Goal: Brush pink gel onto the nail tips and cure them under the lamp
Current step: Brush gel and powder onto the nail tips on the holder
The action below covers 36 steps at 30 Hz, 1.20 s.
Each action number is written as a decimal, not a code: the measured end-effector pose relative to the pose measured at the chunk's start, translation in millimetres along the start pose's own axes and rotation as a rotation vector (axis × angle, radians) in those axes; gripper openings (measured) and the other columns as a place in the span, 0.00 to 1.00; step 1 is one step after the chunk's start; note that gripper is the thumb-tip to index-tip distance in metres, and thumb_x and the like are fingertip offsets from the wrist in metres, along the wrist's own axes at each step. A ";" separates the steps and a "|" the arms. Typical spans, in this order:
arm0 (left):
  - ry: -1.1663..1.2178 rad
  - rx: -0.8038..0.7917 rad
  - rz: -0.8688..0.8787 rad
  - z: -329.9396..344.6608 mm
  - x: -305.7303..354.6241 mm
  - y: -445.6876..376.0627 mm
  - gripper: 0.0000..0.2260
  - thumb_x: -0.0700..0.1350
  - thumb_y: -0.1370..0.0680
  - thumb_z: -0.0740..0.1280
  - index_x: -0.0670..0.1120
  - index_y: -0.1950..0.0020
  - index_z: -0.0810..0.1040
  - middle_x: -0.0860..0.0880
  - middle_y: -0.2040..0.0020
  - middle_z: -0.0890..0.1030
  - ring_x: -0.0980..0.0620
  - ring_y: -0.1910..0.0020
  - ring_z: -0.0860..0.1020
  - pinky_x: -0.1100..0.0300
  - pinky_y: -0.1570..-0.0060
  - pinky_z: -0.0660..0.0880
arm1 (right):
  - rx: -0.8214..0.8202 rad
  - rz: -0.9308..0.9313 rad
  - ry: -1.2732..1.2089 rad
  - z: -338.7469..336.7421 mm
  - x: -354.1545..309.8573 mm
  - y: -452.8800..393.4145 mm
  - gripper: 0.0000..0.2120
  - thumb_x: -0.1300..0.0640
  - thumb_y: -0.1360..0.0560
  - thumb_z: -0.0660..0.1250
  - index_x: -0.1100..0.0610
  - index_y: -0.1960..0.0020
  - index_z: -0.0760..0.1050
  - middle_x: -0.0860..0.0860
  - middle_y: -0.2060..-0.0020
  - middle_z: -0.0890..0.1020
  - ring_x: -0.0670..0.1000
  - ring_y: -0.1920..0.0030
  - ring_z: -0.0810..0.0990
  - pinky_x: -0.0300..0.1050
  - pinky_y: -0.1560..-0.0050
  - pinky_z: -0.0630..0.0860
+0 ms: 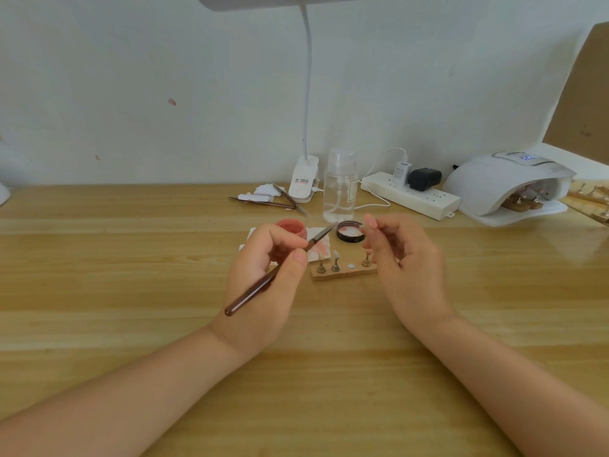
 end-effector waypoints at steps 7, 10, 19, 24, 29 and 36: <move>0.030 0.015 -0.039 0.8 -0.5 -1.4 0.05 0.53 0.28 0.63 0.63 0.56 0.76 0.49 0.49 0.80 0.53 0.49 0.79 0.58 0.48 0.73 | -0.001 -0.019 0.037 1.2 0.0 0.1 0.09 0.57 0.23 0.65 0.41 0.53 0.74 0.32 0.62 0.79 0.38 0.60 0.78 0.37 0.60 0.75; 0.045 0.031 -0.052 0.6 -0.3 -2.1 0.05 0.53 0.28 0.63 0.63 0.57 0.77 0.51 0.51 0.80 0.57 0.51 0.78 0.63 0.50 0.72 | -0.003 -0.014 0.035 1.6 -0.1 -0.1 0.10 0.57 0.23 0.66 0.41 0.54 0.74 0.32 0.63 0.79 0.38 0.60 0.78 0.30 0.61 0.73; 0.042 -0.047 -0.003 5.1 5.3 2.0 0.05 0.52 0.24 0.62 0.61 0.56 0.76 0.55 0.59 0.82 0.42 0.41 0.77 0.53 0.46 0.75 | -0.002 0.010 0.026 3.0 -1.4 0.6 0.11 0.61 0.25 0.69 0.44 0.56 0.75 0.35 0.65 0.80 0.38 0.63 0.78 0.28 0.62 0.72; 0.056 -0.054 -0.005 6.5 6.8 2.3 0.04 0.52 0.24 0.62 0.59 0.56 0.76 0.55 0.60 0.82 0.47 0.42 0.78 0.60 0.48 0.75 | -0.009 0.010 0.029 2.6 -4.5 1.0 0.12 0.61 0.25 0.69 0.44 0.56 0.74 0.40 0.65 0.79 0.40 0.63 0.78 0.30 0.62 0.74; 0.089 -0.098 0.007 6.5 8.0 4.1 0.05 0.51 0.25 0.63 0.60 0.56 0.77 0.55 0.61 0.83 0.59 0.52 0.81 0.68 0.54 0.75 | -0.008 0.014 0.043 2.1 -5.5 1.2 0.14 0.63 0.26 0.69 0.43 0.56 0.73 0.40 0.65 0.79 0.40 0.63 0.78 0.30 0.62 0.74; 0.092 -0.057 0.009 7.6 4.6 3.5 0.04 0.51 0.24 0.63 0.57 0.55 0.76 0.53 0.58 0.82 0.46 0.45 0.79 0.53 0.46 0.75 | 0.004 0.010 0.024 3.5 -6.3 1.1 0.13 0.62 0.26 0.69 0.43 0.57 0.74 0.40 0.66 0.79 0.41 0.64 0.78 0.30 0.63 0.73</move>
Point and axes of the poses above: each hand's wrist, its own y-axis away from the middle knuckle, its own z-axis out of the palm, x = y × z, the point moved 1 cm from there along -y, towards the middle knuckle
